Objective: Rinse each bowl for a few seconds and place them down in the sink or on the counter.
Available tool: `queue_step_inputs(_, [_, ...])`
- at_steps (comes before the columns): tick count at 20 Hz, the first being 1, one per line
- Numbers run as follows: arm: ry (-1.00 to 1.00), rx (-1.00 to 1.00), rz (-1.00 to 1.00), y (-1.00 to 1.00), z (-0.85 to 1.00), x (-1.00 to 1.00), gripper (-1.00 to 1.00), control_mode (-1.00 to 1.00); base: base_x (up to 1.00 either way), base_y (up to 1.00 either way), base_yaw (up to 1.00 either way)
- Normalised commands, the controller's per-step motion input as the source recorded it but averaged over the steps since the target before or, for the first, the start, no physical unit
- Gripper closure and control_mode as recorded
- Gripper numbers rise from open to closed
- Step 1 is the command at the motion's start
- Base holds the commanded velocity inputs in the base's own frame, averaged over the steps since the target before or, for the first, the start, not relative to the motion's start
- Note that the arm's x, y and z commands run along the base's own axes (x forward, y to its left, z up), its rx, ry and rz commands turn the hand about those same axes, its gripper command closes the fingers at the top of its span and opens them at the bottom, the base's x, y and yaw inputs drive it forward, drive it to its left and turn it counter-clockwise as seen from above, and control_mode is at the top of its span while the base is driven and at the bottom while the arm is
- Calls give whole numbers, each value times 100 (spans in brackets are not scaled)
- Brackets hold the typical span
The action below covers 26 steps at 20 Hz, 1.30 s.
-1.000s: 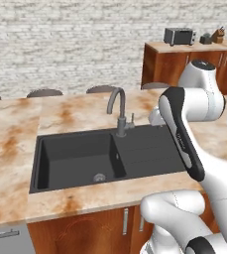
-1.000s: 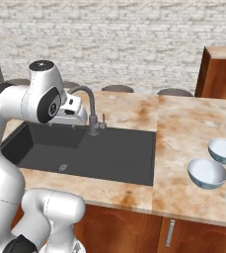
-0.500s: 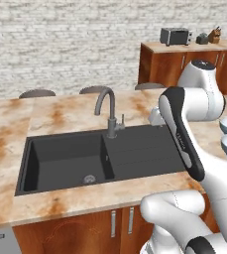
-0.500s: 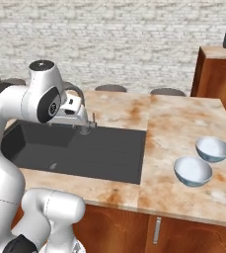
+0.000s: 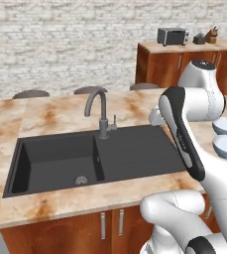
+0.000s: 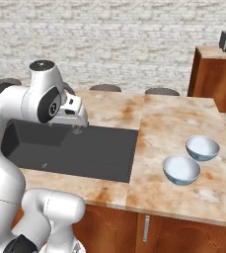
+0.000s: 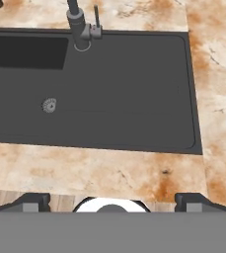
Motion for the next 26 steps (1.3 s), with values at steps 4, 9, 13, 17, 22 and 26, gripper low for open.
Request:
queue_step_inputs(4, [0, 0, 0, 0, 0, 0, -100, 100, 12, -31, 0])
queue_step_inputs(9, [0, 0, 0, 0, 0, 0, -100, 100, 15, -26, 0])
queue_step_inputs(13, [0, 0, 0, -6, -1, 18, -100, -100, 5, -5, 0])
queue_step_inputs(17, [-4, 2, 2, 0, -1, 27, -100, -100, 0, 0, 0])
queue_step_inputs(22, [-10, 2, 4, 6, -6, 20, -100, -100, 0, 0, 0])
queue_step_inputs(26, [-12, 1, 5, 18, -10, 11, -100, -100, 0, 0, 0])
